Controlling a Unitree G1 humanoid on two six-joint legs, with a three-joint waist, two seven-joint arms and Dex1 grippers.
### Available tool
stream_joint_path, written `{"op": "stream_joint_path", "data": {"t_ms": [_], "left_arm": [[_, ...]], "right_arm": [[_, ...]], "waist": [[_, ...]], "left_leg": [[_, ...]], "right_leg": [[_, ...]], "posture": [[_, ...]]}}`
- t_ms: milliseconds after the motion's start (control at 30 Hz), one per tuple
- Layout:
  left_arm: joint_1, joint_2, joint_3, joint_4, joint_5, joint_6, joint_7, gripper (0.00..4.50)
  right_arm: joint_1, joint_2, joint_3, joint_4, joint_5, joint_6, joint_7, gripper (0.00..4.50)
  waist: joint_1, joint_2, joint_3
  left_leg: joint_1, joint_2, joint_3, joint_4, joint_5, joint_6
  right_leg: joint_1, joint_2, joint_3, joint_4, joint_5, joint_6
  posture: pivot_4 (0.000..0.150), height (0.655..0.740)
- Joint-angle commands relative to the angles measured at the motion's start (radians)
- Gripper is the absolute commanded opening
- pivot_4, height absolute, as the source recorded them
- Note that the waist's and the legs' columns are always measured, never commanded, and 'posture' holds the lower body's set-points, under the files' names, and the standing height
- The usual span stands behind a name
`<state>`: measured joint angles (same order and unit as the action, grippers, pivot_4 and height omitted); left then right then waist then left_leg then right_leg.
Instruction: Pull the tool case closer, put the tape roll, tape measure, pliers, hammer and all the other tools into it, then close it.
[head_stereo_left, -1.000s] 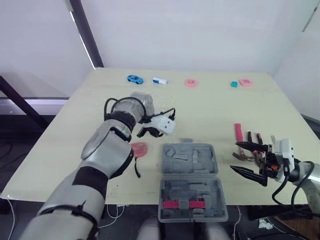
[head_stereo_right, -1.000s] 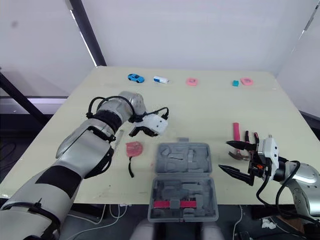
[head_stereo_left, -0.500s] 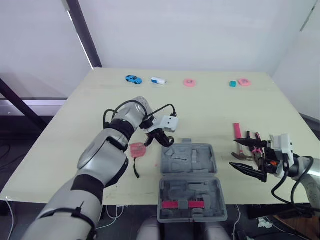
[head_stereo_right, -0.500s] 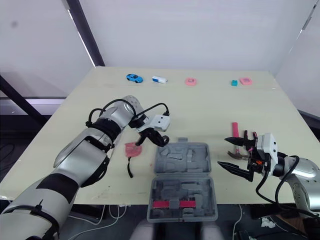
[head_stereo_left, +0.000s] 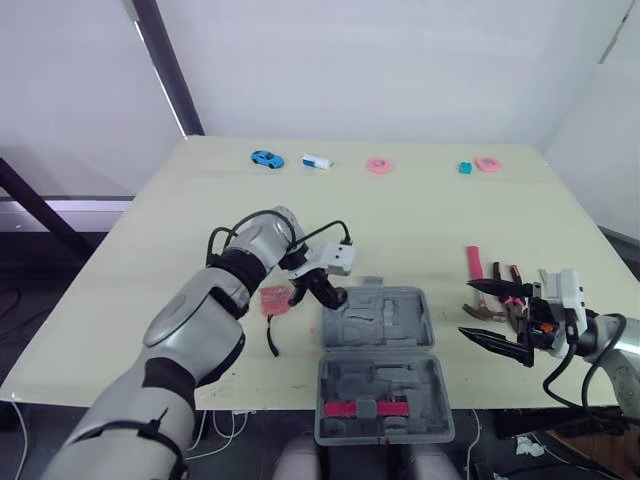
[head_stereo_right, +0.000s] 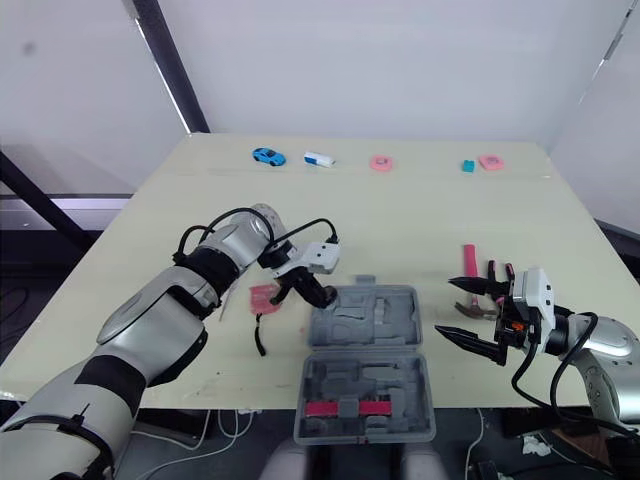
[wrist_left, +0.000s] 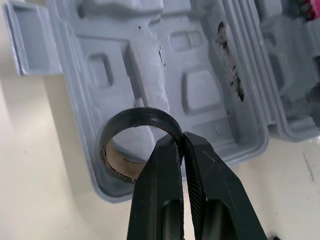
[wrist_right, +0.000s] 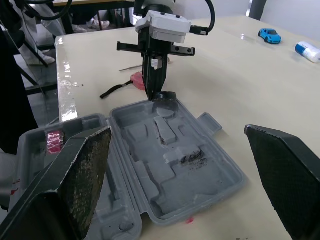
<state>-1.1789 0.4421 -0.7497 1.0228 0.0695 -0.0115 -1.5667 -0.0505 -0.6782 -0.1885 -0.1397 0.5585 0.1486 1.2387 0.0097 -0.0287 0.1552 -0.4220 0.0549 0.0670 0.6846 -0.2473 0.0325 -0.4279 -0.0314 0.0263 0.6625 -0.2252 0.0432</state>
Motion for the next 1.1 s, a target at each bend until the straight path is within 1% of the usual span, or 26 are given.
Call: {"op": "stream_joint_path", "data": {"t_ms": [33,333,500,700,1100], "left_arm": [[-0.013,-0.021,0.042,0.032,0.041,-0.031,-0.046,0.19],[-0.02,-0.051,0.088,0.09,0.107,-0.062,-0.046,0.19],[-0.026,-0.063,0.115,0.12,0.151,-0.091,-0.012,0.19],[-0.034,-0.066,0.137,0.138,0.19,-0.105,-0.034,0.19],[-0.038,-0.087,0.182,0.144,0.205,-0.131,-0.039,0.19]], "right_arm": [[0.003,-0.013,-0.025,-0.027,0.02,-0.009,0.002,4.5],[0.009,-0.012,-0.026,-0.032,0.016,-0.013,-0.008,4.5],[0.013,-0.009,-0.025,-0.041,0.016,-0.012,-0.018,4.5],[0.017,-0.008,-0.022,-0.048,0.013,-0.015,-0.027,4.5],[0.037,-0.002,-0.023,-0.036,0.007,-0.048,-0.031,4.5]], "waist": [[0.001,0.0,0.0],[0.0,0.0,0.0],[0.0,0.0,0.0],[0.0,0.0,0.0],[0.001,0.0,0.0]], "left_leg": [[0.0,0.0,0.0,0.0,0.0,0.0],[0.0,0.0,0.0,0.0,0.0,0.0],[0.0,0.0,0.0,0.0,0.0,0.0],[0.0,0.0,0.0,0.0,0.0,0.0],[0.0,0.0,0.0,0.0,0.0,0.0]], "right_leg": [[0.0,0.0,0.0,0.0,0.0,0.0],[0.0,0.0,0.0,0.0,0.0,0.0],[0.0,0.0,0.0,0.0,0.0,0.0],[0.0,0.0,0.0,0.0,0.0,0.0],[0.0,0.0,0.0,0.0,0.0,0.0]], "posture": [[0.15,0.7395],[0.15,0.7395],[0.15,0.7395],[0.15,0.7395],[0.15,0.7395]]}}
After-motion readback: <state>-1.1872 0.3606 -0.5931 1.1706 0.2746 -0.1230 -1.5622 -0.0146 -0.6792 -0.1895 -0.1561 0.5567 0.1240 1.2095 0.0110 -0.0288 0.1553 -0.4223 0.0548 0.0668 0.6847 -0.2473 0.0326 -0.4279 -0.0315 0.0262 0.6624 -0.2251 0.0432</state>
